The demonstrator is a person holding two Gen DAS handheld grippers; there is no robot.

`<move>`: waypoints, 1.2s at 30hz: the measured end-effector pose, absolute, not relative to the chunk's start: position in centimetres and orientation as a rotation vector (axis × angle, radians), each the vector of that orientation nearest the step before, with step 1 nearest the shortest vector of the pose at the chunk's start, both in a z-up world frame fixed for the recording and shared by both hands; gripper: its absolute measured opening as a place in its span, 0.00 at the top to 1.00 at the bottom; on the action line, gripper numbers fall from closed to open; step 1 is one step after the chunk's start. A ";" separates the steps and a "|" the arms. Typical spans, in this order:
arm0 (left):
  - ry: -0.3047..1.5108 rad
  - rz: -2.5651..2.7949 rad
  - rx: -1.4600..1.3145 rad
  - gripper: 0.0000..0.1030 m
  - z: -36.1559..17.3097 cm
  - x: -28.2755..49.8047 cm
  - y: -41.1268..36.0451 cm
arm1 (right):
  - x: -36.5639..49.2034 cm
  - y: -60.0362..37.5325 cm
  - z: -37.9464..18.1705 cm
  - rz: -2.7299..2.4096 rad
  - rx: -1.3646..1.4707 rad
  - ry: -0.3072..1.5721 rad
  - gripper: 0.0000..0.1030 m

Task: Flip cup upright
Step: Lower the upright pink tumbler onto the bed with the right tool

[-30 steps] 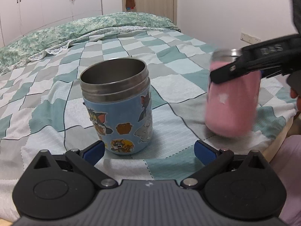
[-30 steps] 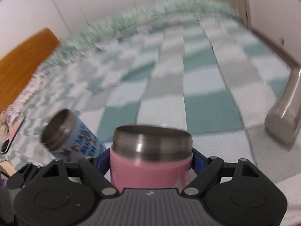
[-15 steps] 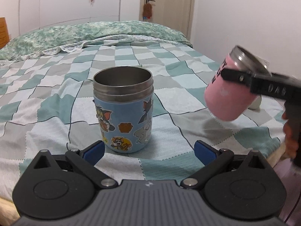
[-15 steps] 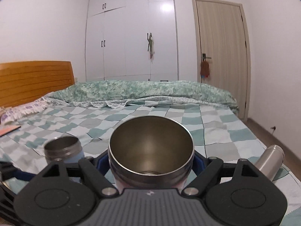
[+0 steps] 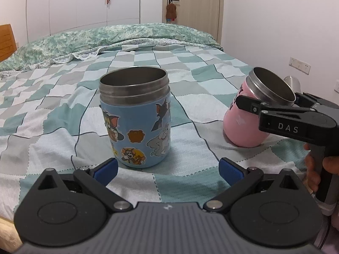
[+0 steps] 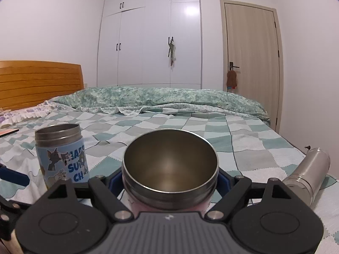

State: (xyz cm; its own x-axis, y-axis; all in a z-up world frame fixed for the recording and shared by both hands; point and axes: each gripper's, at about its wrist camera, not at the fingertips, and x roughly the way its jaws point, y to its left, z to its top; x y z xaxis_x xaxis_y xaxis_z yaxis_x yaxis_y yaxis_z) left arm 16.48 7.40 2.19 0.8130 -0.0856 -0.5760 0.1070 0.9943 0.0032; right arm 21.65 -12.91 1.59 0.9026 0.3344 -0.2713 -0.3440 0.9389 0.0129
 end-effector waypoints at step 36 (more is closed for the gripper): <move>0.554 -0.100 0.052 0.00 3.6 14.1 6.4 | 19.9 -14.4 4.2 0.364 -0.007 0.253 0.00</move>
State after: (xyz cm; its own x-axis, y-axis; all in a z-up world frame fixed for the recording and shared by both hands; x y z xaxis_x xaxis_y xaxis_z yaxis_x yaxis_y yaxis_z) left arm 14.14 6.44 3.58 0.8458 -0.0807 -0.5273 0.1089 0.9938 0.0225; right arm 19.91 -14.36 4.22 0.9033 0.3518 -0.2455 -0.3535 0.9346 0.0387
